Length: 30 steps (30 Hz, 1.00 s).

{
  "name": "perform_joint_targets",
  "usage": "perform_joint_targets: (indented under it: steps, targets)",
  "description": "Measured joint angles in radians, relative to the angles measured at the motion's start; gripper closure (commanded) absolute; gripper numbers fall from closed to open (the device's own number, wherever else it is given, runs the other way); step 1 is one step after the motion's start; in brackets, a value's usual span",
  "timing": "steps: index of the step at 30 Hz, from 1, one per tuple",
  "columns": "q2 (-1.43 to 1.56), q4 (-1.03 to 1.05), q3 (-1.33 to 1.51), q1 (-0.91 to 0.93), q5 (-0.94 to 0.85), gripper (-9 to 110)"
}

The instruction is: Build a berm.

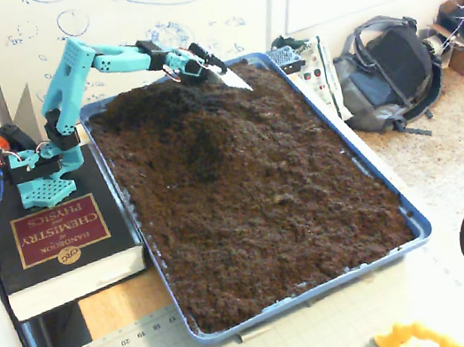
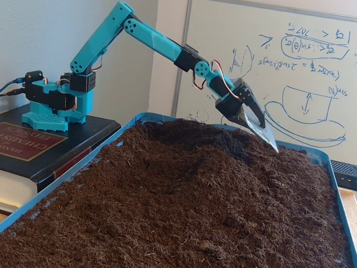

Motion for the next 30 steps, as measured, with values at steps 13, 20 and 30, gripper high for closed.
perform_joint_targets:
  steps: [13,20,30]
  targets:
    - [-0.137,-0.017,-0.009,-0.037,0.0,101]
    - [-0.167,-0.023,-0.034,-0.038,0.0,101]
    - [-0.135,-0.038,0.091,-0.044,0.0,101]
